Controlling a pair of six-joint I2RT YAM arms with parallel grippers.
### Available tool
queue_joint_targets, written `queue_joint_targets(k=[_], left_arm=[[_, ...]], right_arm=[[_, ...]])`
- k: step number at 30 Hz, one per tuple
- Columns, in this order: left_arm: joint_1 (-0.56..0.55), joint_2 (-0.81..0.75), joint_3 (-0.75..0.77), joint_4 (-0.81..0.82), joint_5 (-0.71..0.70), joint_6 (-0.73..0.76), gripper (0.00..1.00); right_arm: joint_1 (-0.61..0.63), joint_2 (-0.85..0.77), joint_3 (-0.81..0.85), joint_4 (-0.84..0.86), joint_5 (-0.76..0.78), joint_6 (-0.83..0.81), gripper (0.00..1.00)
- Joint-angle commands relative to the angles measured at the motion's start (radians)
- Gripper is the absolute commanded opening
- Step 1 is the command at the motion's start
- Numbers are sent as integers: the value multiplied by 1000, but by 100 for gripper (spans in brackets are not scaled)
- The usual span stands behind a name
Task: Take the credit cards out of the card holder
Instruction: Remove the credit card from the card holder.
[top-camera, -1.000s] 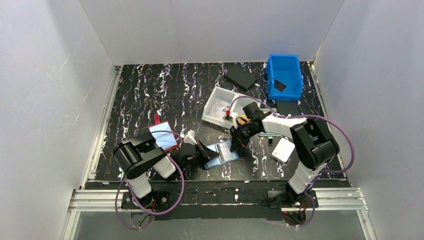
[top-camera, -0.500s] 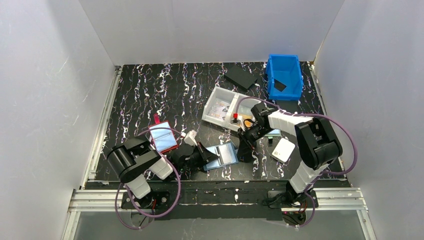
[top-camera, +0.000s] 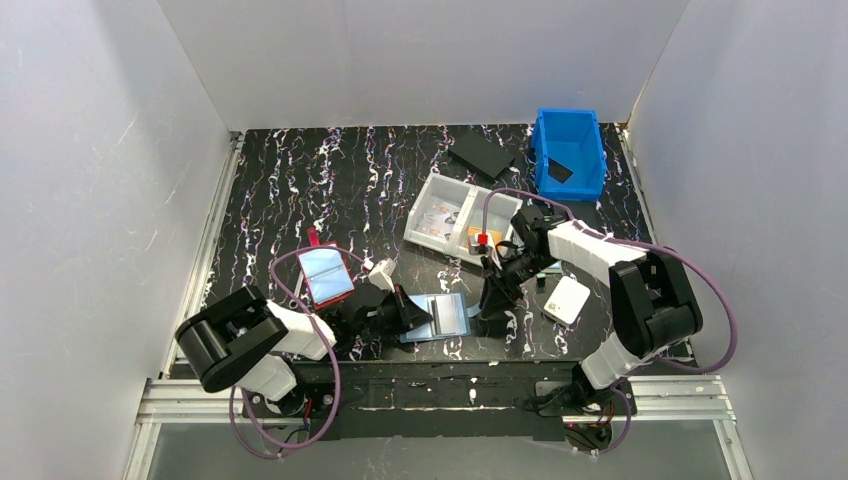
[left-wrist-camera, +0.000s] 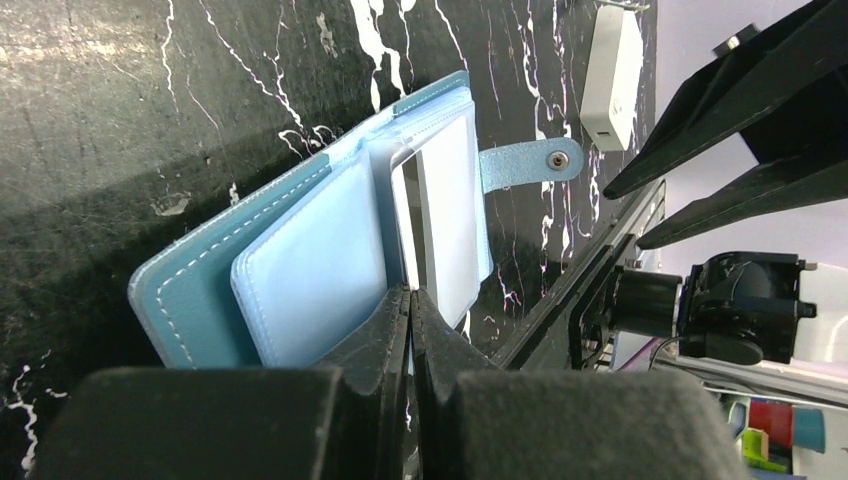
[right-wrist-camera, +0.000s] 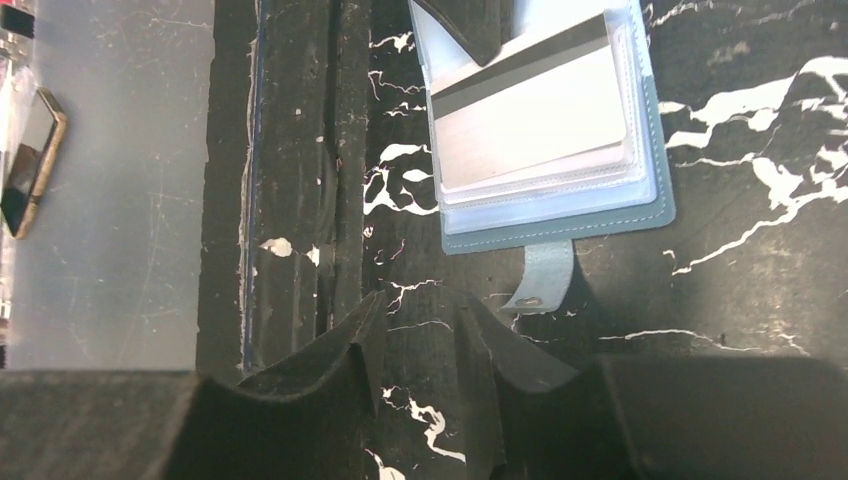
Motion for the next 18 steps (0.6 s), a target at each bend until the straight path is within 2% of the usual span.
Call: queue_joint_targets(k=[1,6,9,11,13,18], left_arm=[[6,-75,27,-104,30,69,0],[7,-131,42,-176,64,114,0],[7,-163,51,-221,74,149,0],[7,-183,55,-243,77,166,0],[7,-197,61,-263,81,181,0],[7,-221,78,-304,105,208,0]], right_arm=[[-5,-68,-11,-31,-42,-115,40],[-5,-118,-43,-17,-47,-193,41],[-3,-153,-65,-42,-59,-335,42],[0,-183,-74,-47,-46,-409,46],[6,-201,-67,-35,-19,-425,50],[32,-212,-13,-27,33,-419,53]])
